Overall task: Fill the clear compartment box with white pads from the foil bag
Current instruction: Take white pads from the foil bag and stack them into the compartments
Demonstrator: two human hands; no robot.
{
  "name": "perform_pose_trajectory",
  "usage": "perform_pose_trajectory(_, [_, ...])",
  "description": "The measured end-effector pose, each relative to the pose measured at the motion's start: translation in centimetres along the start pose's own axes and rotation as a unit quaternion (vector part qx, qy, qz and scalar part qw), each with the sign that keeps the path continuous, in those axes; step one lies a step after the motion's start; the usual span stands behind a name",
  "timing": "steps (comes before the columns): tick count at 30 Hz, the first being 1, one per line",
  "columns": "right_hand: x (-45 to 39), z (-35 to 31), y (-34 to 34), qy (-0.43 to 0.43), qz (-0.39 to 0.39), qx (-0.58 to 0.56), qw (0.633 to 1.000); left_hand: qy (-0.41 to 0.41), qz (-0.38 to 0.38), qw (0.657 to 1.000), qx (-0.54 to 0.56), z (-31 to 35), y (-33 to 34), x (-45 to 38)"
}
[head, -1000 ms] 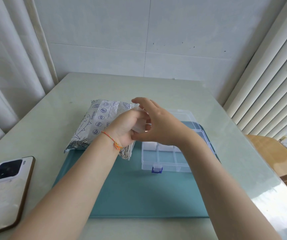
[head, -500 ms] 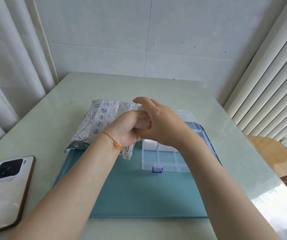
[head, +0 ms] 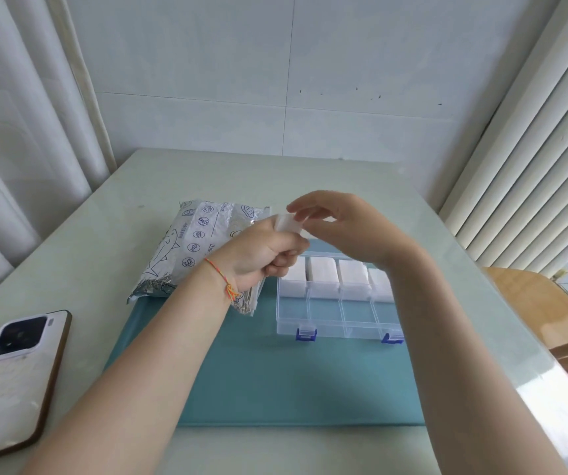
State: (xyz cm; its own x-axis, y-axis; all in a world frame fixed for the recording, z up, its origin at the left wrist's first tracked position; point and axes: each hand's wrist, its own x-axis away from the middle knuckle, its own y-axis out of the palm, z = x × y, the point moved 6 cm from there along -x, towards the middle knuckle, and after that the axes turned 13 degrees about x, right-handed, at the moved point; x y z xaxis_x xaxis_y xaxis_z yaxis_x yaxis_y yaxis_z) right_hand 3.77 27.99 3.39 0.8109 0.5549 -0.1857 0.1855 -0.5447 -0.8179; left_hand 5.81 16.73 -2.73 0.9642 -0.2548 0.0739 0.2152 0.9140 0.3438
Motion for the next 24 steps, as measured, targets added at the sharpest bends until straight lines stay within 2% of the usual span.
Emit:
perform_pose_trajectory(4, [0.5,1.6,0.2,0.039,-0.023,-0.018,0.999,0.002,-0.035,0.997,-0.065,-0.1,2.0,-0.2])
perform_pose_trajectory(9, [1.8,4.4,-2.6,0.07,0.022,0.009,0.997,0.01,0.049,0.994,-0.102,-0.3,3.3,-0.9])
perform_pose_trajectory(12, [2.7,5.6,-4.1,0.083,0.03,0.041,0.995,0.055,0.107,0.975,-0.186,0.1,3.6,-1.6])
perform_pose_trajectory(16, [3.7,7.5,-5.1,0.108,0.045,0.001,0.993,0.121,0.157,0.956,-0.215,0.4,5.3,-2.3])
perform_pose_trajectory(20, [4.5,9.7,-5.3,0.134,0.063,-0.056,0.987,0.118,0.166,0.951,-0.234,-0.7,6.6,-3.5])
perform_pose_trajectory(24, [5.3,12.8,-5.4,0.187,0.044,-0.012,0.981,0.102,0.147,0.919,-0.351,-2.1,7.3,-4.6])
